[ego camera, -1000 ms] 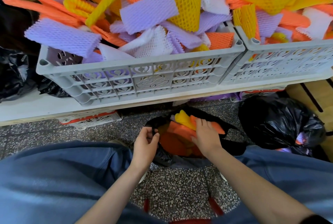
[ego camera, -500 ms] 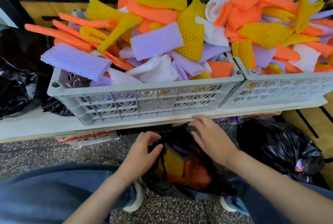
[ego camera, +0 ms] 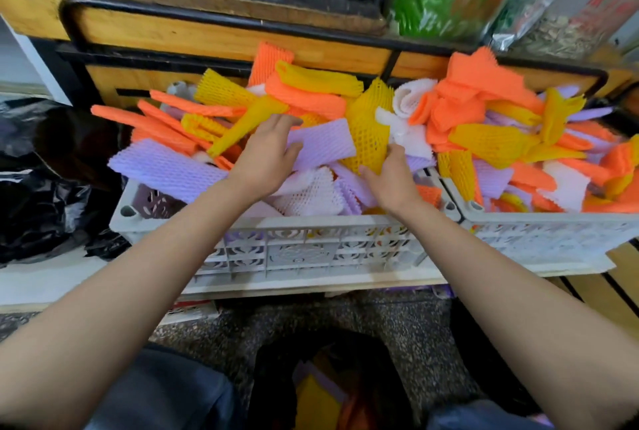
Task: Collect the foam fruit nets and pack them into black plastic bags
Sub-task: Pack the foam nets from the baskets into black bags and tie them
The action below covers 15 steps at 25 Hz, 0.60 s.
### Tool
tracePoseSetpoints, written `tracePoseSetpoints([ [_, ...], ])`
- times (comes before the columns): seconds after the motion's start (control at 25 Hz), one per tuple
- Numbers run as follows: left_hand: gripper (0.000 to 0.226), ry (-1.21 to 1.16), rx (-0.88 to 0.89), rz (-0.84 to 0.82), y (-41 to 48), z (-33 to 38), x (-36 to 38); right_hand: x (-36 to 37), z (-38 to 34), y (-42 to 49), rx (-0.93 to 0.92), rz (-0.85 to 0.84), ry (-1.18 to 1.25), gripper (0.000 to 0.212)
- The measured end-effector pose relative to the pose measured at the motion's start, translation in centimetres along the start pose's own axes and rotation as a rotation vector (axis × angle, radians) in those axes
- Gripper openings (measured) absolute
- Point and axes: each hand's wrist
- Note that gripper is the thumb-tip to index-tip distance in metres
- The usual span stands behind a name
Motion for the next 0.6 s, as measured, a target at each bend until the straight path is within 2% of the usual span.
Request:
tracePoseSetpoints([
  [0.12,0.055,0.150,-0.162,-0.198,1.5,-1.8,0.8,-0.1,-0.2,0.2,0.003,-0.005,0.014,0.045],
  [0.2,0.053,0.135,-0.142,-0.243,1.5,-2.3,0.6,-0.8,-0.3,0.0,-0.069,-0.018,-0.056,0.032],
  [0.28,0.031,0.053,-0.048,-0.205,1.1,-2.0,0.1,-1.7,-0.5,-0.2,-0.076,-0.024,-0.051,0.024],
  [0.32,0.017,0.016,-0.028,-0.149,0.9,-1.7,-0.3,-2.2,-0.6,-0.2,-0.076,0.006,-0.019,0.023],
  [0.36,0.012,-0.033,-0.026,-0.067,0.7,-1.3,-0.7,-2.6,-0.8,-0.3,-0.104,0.074,0.001,0.023],
  [0.48,0.030,-0.242,-0.101,0.201,-1.0,0.4,-1.3,-2.9,-2.6,-2.0,-0.249,0.241,-0.018,0.026],
  [0.6,0.019,-0.665,-0.285,0.174,-2.8,2.6,-0.8,-1.0,-5.0,-4.8,-0.354,0.142,-0.038,0.037],
])
Point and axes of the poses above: each hand's wrist, its own y-axis towards the middle knuckle, its own x-axis out of the palm, z = x × y, and after that the axes turned 8 degrees about -y, right-handed
